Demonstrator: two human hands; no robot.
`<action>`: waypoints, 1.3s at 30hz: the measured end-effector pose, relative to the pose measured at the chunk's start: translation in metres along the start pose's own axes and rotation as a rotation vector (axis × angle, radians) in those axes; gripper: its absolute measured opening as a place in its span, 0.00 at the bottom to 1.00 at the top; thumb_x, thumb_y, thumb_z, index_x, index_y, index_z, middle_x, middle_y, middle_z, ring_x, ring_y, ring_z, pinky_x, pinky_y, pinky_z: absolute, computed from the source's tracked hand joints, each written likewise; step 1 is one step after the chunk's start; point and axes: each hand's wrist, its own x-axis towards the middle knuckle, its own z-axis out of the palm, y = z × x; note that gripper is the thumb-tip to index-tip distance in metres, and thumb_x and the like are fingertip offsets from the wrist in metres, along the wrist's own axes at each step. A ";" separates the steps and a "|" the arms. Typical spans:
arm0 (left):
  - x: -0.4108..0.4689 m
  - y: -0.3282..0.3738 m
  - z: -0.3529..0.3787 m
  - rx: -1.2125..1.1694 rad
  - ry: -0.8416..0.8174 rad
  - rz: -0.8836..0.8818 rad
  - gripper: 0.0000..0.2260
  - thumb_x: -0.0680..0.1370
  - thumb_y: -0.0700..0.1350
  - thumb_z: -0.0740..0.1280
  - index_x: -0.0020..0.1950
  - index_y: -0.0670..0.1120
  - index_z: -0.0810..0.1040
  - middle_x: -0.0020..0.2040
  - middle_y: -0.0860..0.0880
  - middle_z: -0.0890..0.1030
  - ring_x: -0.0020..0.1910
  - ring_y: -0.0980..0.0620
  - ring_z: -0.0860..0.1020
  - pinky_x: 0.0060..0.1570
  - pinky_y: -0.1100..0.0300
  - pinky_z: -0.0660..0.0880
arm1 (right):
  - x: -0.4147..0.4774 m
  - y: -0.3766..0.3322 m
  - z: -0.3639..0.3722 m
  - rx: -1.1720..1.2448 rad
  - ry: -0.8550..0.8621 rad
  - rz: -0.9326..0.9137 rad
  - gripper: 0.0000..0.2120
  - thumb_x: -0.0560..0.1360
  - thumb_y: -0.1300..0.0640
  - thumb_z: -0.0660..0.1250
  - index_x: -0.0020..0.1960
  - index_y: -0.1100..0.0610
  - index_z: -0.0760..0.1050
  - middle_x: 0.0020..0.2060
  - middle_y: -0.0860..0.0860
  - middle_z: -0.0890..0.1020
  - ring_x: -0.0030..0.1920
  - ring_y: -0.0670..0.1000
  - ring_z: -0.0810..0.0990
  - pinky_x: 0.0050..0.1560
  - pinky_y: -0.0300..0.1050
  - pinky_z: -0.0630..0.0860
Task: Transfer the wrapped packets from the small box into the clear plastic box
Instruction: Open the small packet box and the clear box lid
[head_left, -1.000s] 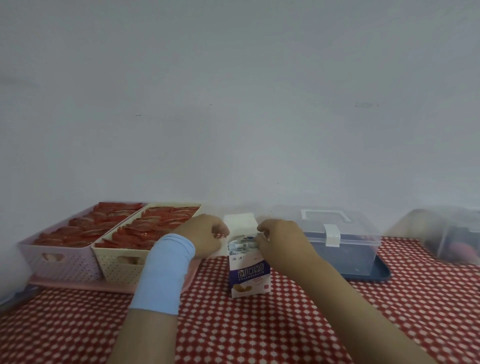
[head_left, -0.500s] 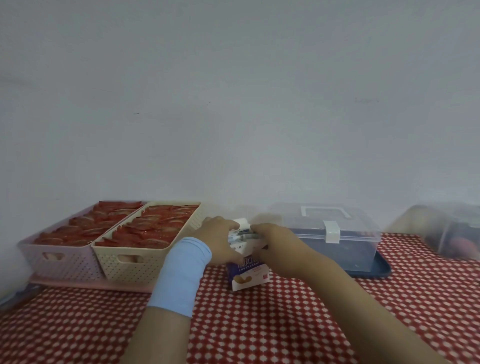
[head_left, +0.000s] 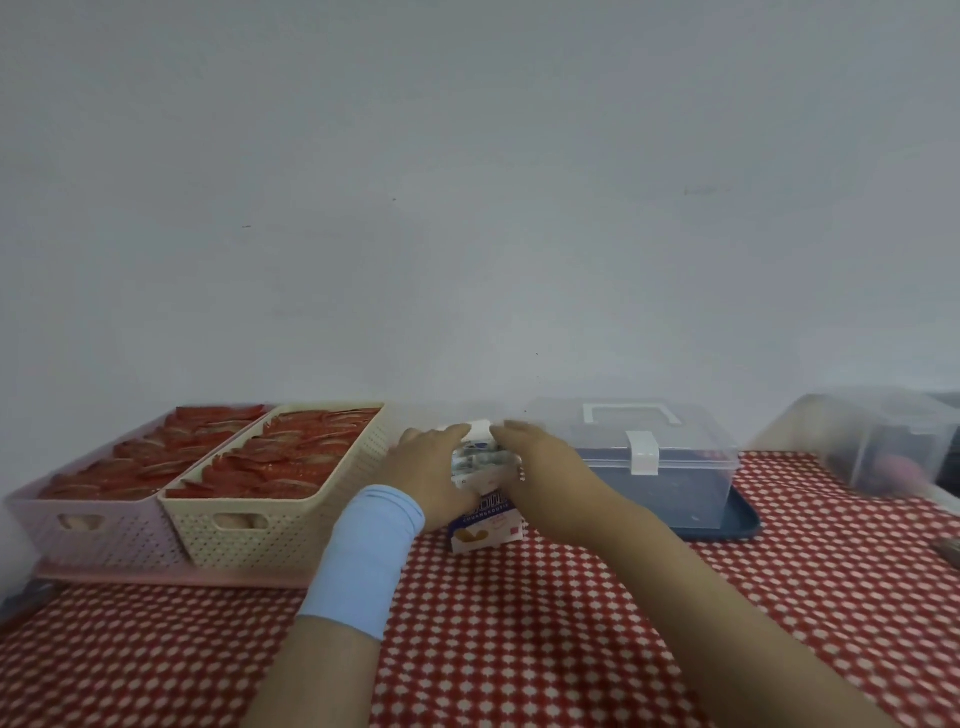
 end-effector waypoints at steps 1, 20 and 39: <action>-0.001 0.005 -0.002 0.007 0.005 -0.001 0.32 0.77 0.54 0.67 0.78 0.54 0.60 0.73 0.49 0.70 0.72 0.47 0.64 0.70 0.51 0.65 | -0.002 0.000 -0.008 0.004 0.029 -0.020 0.27 0.82 0.62 0.62 0.79 0.54 0.62 0.79 0.51 0.62 0.77 0.51 0.62 0.73 0.39 0.59; 0.056 0.113 0.029 0.044 -0.083 0.275 0.34 0.76 0.52 0.71 0.79 0.51 0.61 0.78 0.52 0.64 0.75 0.51 0.63 0.74 0.54 0.61 | -0.030 0.104 -0.092 -0.566 0.077 0.046 0.30 0.69 0.45 0.77 0.67 0.44 0.69 0.62 0.44 0.75 0.57 0.48 0.74 0.52 0.43 0.73; 0.062 0.101 0.050 -0.044 0.087 0.350 0.27 0.76 0.54 0.71 0.74 0.53 0.70 0.72 0.54 0.72 0.70 0.53 0.67 0.71 0.54 0.64 | -0.027 0.110 -0.085 -0.502 0.354 0.026 0.13 0.75 0.45 0.64 0.56 0.49 0.78 0.49 0.45 0.80 0.44 0.49 0.78 0.41 0.43 0.70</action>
